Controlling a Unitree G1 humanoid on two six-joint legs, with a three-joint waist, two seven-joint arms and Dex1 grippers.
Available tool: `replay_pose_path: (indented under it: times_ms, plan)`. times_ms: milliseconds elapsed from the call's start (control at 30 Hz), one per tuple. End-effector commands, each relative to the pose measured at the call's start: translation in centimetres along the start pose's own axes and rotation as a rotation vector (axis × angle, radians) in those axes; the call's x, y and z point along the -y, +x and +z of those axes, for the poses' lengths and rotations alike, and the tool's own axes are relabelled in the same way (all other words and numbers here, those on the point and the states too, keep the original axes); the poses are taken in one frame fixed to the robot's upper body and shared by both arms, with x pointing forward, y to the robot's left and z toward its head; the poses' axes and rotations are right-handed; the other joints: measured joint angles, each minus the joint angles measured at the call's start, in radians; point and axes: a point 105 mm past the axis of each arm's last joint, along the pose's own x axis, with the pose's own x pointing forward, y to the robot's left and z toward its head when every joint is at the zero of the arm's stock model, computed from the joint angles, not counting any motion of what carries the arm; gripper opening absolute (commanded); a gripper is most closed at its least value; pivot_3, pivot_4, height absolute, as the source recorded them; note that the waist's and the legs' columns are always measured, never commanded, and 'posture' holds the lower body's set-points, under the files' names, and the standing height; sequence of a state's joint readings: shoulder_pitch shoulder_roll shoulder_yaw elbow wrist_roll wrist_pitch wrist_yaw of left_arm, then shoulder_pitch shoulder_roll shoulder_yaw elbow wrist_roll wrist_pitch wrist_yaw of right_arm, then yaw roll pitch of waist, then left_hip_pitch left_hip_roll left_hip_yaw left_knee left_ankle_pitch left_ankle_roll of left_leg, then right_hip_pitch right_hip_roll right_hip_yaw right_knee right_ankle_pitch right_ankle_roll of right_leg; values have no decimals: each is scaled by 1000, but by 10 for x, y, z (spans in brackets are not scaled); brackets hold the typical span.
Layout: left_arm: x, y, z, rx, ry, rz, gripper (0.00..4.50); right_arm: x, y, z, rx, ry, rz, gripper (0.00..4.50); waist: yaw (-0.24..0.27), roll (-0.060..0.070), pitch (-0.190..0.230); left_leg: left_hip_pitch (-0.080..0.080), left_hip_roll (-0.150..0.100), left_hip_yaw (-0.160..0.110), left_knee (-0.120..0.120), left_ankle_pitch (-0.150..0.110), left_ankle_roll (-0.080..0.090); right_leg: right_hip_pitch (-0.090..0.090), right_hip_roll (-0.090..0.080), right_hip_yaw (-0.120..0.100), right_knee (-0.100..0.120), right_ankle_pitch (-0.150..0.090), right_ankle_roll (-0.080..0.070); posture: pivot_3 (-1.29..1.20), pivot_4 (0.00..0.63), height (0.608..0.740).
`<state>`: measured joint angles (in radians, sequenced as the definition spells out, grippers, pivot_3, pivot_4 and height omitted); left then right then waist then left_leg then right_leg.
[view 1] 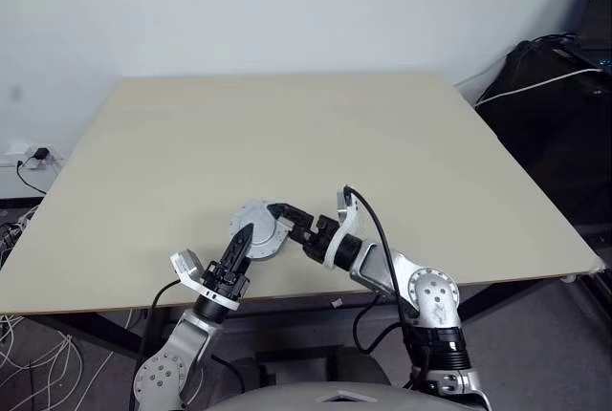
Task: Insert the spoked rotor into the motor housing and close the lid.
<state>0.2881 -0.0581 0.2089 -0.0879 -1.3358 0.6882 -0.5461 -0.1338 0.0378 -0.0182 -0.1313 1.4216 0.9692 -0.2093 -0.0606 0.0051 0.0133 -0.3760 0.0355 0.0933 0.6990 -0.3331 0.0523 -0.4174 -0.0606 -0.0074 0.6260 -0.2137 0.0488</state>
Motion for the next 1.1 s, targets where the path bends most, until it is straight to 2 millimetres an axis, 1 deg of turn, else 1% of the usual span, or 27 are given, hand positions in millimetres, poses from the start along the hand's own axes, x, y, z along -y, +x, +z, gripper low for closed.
replay_pose_path:
  times_ms: [33,133,300,467,567,767,967,1100]
  plan:
    - [16,9,0,14,3,-85,2136,3,0,12,75,-8,-48,4500,0,0,0,0,0,0,0,0,0,0,0,0,0,0,0,0,0,740]
    - [16,9,2,32,8,-82,2135,15,-1,20,125,10,-106,4500,0,0,0,0,0,0,0,0,0,0,0,0,0,0,0,0,0,740]
    - [11,7,14,104,45,-43,2135,16,-2,24,155,20,-108,4500,0,0,0,0,0,0,0,0,0,0,0,0,0,0,0,0,0,740]
    - [7,5,38,251,106,14,2135,16,-2,23,157,20,-103,4500,0,0,0,0,0,0,0,0,0,0,0,0,0,0,0,0,0,740]
    - [5,4,53,370,161,65,2135,16,-2,22,153,21,-102,4500,1,0,0,0,0,0,0,0,0,0,0,0,0,0,0,0,0,740]
    - [12,7,73,544,199,122,2135,17,-1,20,142,12,-105,4500,9,-1,0,0,0,0,0,0,0,1,0,0,0,0,0,0,0,740]
    - [15,8,95,677,188,177,2135,17,-1,19,139,11,-107,4500,16,-3,-2,0,0,0,1,0,0,1,0,0,0,1,1,0,0,740]
    - [12,11,107,700,197,198,2135,18,-1,19,137,10,-108,4500,20,-5,-3,0,0,0,1,1,-2,2,0,-1,-1,1,1,0,0,740]
